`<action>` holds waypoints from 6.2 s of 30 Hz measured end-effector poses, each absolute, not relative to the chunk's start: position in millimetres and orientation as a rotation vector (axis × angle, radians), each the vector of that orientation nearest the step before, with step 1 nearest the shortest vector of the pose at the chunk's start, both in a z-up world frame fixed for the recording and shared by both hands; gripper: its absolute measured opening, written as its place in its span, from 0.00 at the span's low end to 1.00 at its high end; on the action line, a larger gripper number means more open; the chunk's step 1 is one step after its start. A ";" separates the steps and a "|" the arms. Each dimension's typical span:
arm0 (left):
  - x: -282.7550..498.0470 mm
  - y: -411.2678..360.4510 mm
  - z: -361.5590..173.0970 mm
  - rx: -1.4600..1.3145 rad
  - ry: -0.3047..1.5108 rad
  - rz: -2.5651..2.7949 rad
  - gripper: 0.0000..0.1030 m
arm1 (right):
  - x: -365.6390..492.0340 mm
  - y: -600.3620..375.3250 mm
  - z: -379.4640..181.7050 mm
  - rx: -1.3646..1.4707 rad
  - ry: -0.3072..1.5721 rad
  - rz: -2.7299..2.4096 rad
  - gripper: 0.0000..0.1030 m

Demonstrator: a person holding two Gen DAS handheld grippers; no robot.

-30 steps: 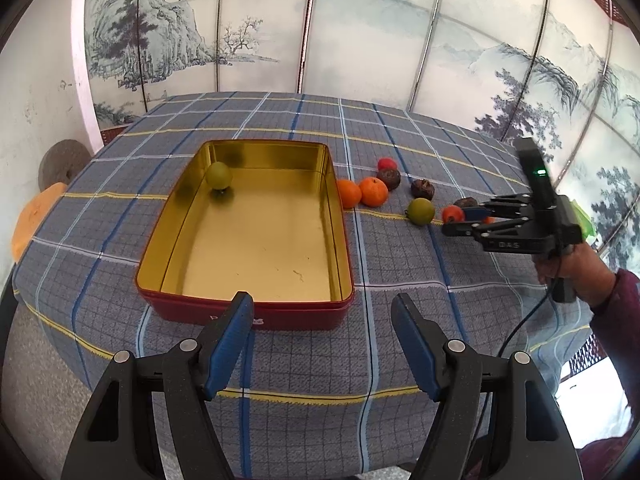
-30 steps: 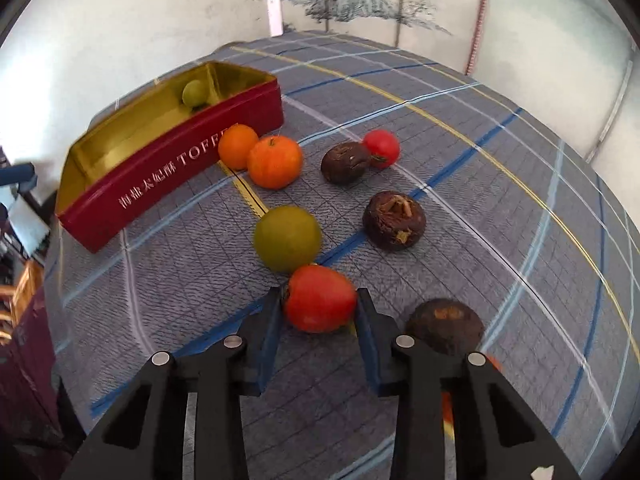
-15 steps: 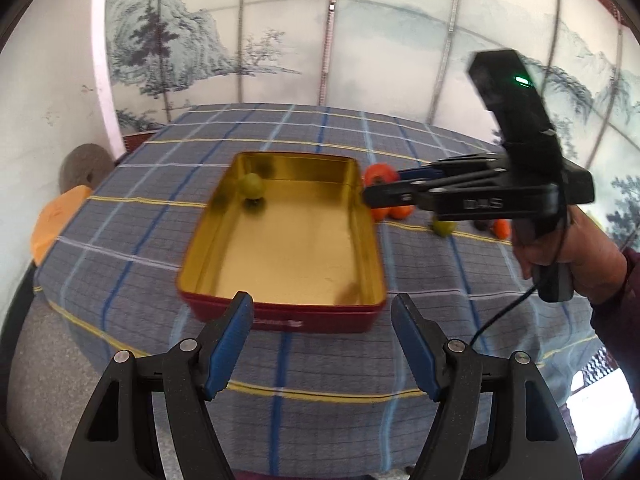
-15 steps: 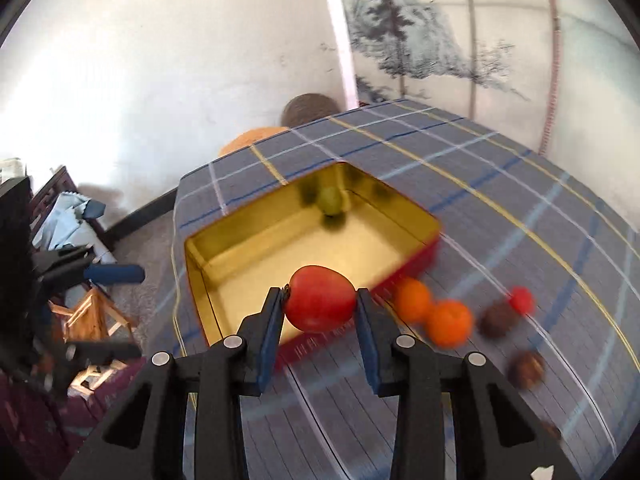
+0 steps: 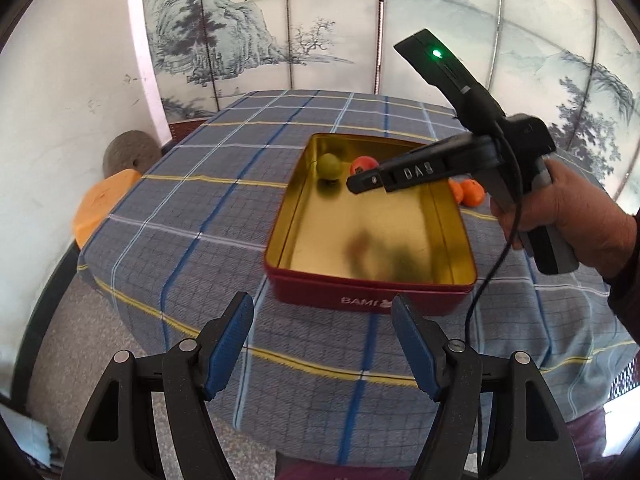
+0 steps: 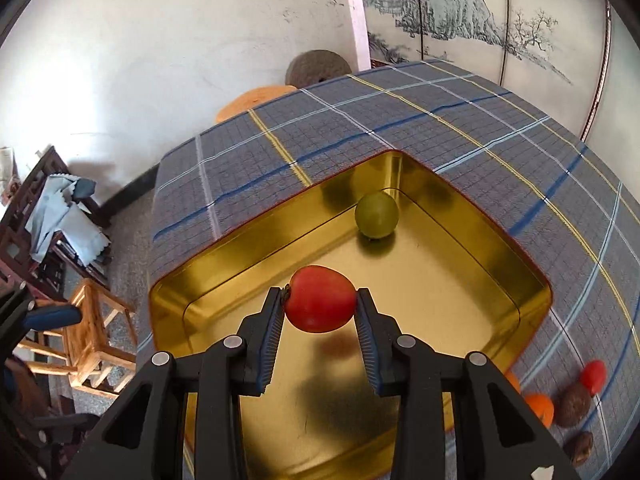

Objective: Organize fruits
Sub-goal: 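Carry the red tomato in the right gripper into the tin and release, then move the left gripper to the green lime on the cloth and grasp it, then grasp the orange tangerine with the right gripper while the left gripper carries the lime toward the tin, then lower the lime into the tin and open the left gripper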

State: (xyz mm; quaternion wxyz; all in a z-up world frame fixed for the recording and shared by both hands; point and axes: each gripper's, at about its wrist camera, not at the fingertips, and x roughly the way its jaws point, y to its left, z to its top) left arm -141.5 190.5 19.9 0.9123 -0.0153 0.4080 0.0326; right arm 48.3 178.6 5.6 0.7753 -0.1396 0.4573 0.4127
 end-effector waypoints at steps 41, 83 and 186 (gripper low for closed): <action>-145.7 168.3 17.7 0.068 0.873 0.072 0.78 | -67.9 -2.2 47.4 0.002 0.679 0.721 0.91; 61.4 -35.4 -49.9 -0.062 1.045 -0.309 0.36 | -49.5 -307.4 -21.3 0.286 0.850 -0.051 1.00; -20.2 196.1 -26.5 0.025 0.874 0.155 0.46 | -31.0 -247.6 -23.8 0.238 0.877 0.237 0.34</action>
